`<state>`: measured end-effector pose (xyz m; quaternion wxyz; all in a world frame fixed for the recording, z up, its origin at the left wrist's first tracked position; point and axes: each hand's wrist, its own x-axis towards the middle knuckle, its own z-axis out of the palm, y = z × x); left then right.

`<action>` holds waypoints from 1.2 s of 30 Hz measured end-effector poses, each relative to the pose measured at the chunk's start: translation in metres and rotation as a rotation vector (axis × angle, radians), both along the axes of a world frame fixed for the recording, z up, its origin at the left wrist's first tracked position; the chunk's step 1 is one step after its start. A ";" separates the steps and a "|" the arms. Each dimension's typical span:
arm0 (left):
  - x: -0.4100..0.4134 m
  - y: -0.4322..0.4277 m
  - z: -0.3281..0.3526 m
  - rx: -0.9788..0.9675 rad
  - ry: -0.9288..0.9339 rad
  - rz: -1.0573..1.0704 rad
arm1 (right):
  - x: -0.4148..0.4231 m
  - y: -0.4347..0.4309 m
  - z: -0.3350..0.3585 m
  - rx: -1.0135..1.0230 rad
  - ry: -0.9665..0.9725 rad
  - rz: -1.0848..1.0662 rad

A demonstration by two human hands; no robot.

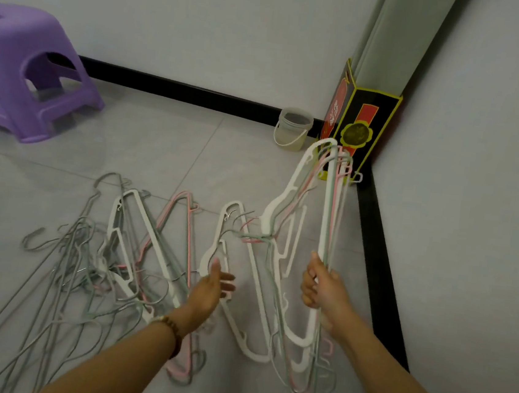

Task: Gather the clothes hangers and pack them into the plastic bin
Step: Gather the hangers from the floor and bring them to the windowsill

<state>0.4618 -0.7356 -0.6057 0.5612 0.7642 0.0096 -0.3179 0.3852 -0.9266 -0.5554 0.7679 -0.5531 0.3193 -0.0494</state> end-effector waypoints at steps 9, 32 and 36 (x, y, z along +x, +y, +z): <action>0.015 0.050 -0.012 0.023 -0.237 0.188 | 0.061 0.044 -0.070 0.103 0.201 0.238; 0.021 0.065 -0.028 0.639 -0.337 -0.293 | 0.068 0.059 -0.063 -0.141 0.097 0.043; 0.020 0.060 -0.022 0.715 -0.335 -0.281 | 0.062 0.050 -0.044 -0.278 0.071 0.064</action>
